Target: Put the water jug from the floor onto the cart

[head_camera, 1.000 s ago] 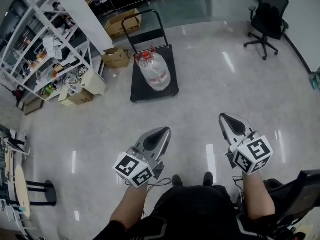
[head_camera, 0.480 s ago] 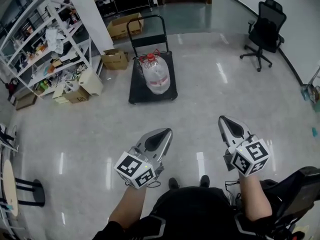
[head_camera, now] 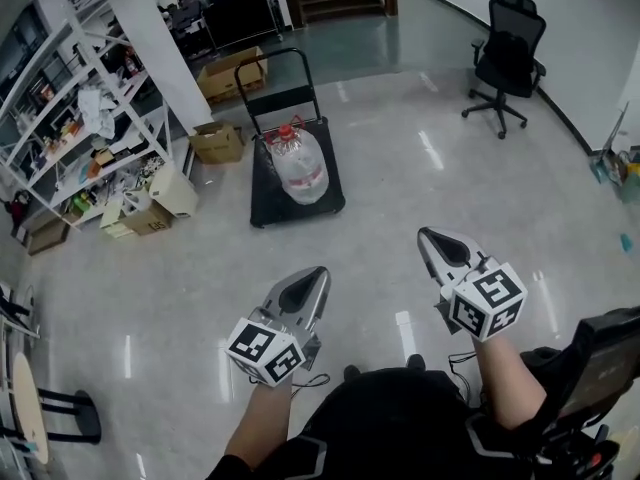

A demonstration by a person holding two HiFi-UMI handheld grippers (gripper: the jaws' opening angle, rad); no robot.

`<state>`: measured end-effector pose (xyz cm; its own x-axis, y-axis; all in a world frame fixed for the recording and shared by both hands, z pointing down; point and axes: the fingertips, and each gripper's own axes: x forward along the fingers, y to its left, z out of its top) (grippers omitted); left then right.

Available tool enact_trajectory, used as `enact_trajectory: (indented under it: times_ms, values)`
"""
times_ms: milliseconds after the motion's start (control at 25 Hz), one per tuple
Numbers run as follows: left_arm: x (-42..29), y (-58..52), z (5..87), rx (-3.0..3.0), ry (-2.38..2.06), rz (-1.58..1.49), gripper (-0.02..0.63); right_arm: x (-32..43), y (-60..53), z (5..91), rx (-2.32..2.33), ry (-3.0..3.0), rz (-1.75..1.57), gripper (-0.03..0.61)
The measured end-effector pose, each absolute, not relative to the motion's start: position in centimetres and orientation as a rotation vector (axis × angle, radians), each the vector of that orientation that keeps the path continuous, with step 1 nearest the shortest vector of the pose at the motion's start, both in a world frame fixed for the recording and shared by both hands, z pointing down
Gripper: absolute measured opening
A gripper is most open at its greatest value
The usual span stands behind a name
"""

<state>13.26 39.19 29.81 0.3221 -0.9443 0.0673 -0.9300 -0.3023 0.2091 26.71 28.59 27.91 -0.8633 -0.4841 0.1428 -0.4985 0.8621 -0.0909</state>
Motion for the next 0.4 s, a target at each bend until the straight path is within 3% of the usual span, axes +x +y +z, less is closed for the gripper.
enact_trajectory:
  times_ms: [400]
  values:
    - [14.9,35.7,29.9,2.396,-1.704,-0.073,0.002,28.1,25.2,27.7,0.778,-2.929,0.161,0.000]
